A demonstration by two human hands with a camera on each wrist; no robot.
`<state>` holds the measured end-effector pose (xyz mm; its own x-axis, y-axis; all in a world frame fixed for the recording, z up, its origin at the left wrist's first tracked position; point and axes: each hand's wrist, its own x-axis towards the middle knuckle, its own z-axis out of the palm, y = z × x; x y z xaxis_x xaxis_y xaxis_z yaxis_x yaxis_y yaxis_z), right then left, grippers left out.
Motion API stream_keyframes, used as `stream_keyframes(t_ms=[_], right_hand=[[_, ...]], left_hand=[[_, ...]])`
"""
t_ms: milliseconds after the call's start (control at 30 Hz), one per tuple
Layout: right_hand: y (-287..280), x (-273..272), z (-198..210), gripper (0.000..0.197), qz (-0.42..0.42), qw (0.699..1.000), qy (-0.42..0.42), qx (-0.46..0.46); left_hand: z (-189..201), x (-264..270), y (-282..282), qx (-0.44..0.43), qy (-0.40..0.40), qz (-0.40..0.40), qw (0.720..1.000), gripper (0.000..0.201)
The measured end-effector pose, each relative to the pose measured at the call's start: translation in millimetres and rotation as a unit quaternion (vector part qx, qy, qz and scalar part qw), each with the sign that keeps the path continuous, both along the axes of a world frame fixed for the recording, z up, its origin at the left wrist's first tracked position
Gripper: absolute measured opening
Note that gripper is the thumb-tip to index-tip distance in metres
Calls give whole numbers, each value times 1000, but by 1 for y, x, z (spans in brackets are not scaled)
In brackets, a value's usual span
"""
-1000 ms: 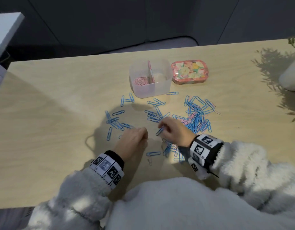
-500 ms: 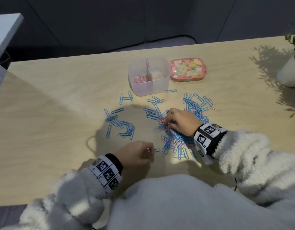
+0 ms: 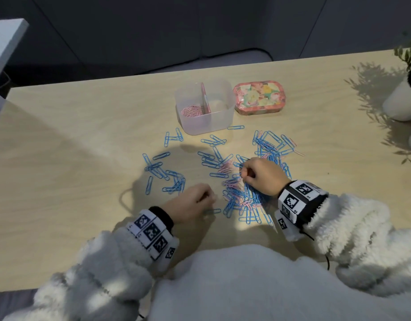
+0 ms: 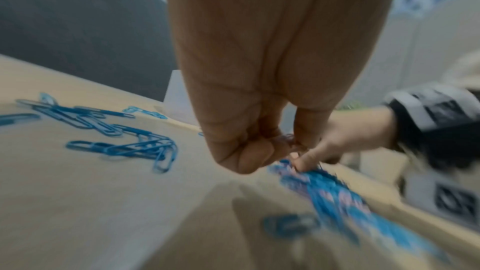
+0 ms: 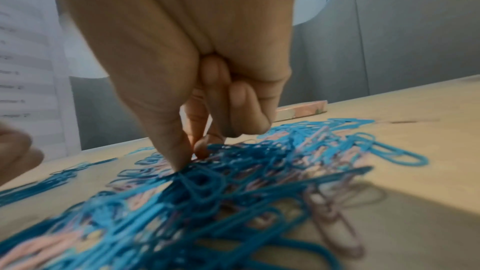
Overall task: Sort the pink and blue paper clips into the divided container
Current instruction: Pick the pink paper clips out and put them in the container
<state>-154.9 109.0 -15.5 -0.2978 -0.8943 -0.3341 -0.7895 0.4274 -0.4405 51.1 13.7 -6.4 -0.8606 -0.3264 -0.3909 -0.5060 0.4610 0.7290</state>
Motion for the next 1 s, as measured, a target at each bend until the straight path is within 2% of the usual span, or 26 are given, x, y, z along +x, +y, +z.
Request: stream_keyframes(t_ms=[167,267,333,400,467,500,600,733,833,900,1000], right_hand=[[-6,-6,7,9,-17,997,1,-71],[-24,-1,8,11,7,998,21,-66],[-34,1,7,16,20,998,23,-48],[-39,1,7,23,51,998,27,-28],[-40,2,6,26,90,995,44,-9],[-40,3,6,25,104,993,54,-6],[-40,7,3,20,124,990,74,-4],[-43,10,-1,21,162,979,122,6],[-44,12,-5,24,174,975,141,-4],[-42,9,-8,22,144,983,107,-25],[-40,-1,-7,14,42,996,-20,-72]], left_hand=[[1,-34,-25,114,65,170,977,26],[-2,-54,-32,146,53,220,963,24],[-4,-64,-31,94,31,196,976,18],[-6,-65,-29,-22,0,124,992,11],[-12,-59,-28,-134,-34,60,989,15],[-15,-55,-29,-164,-38,46,985,15],[-18,-40,-36,-198,-43,47,978,13],[-12,-24,-45,-198,-65,41,977,13],[-9,-27,-42,-204,-43,34,977,14],[-9,-37,-38,-207,-16,35,978,17],[-8,-54,-34,-217,1,29,976,20]])
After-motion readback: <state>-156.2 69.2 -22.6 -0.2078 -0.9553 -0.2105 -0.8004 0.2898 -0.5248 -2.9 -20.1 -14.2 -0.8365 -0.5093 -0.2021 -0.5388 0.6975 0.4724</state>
